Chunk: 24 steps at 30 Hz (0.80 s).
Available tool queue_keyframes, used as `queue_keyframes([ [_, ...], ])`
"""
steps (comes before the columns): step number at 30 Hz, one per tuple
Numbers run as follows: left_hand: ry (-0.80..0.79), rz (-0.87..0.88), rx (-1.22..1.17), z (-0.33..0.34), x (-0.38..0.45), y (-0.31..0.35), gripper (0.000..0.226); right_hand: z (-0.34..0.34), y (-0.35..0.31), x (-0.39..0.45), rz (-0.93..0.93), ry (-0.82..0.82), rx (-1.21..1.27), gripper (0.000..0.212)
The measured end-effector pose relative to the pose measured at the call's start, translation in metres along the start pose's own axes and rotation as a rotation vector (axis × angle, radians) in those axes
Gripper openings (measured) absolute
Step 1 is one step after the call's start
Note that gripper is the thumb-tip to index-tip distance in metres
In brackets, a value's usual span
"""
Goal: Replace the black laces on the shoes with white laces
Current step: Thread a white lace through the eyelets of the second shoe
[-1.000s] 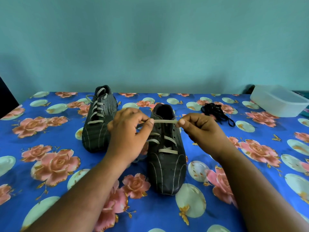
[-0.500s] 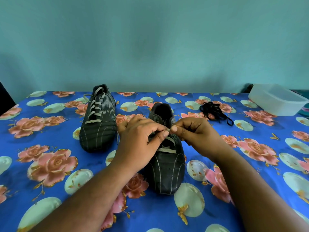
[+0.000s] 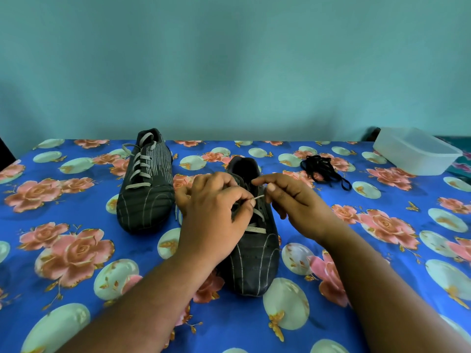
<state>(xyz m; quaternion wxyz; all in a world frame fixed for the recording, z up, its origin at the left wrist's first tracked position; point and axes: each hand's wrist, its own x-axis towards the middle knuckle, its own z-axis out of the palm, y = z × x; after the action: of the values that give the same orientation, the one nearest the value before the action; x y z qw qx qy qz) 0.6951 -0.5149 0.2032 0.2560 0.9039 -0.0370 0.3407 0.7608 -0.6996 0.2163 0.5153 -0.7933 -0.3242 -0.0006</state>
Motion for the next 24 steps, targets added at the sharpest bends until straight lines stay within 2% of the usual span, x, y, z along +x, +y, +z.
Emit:
queue_keyframes([
  [4, 0.000, 0.052, 0.092, 0.003, 0.003, 0.006, 0.020, 0.003, 0.011, 0.000, -0.105, -0.024, -0.183, 0.034],
  [8, 0.021, 0.072, 0.129, 0.002, 0.003, 0.004, 0.015, 0.000, 0.015, 0.002, -0.137, -0.013, -0.230, 0.034],
  [15, -0.018, 0.024, 0.182, 0.003, 0.004, 0.007, 0.002, -0.004, 0.016, 0.002, -0.089, 0.006, -0.148, 0.026],
  [24, -0.042, 0.034, 0.301, 0.001, 0.004, 0.011, 0.003, -0.007, 0.016, 0.001, -0.066, 0.018, -0.115, 0.028],
])
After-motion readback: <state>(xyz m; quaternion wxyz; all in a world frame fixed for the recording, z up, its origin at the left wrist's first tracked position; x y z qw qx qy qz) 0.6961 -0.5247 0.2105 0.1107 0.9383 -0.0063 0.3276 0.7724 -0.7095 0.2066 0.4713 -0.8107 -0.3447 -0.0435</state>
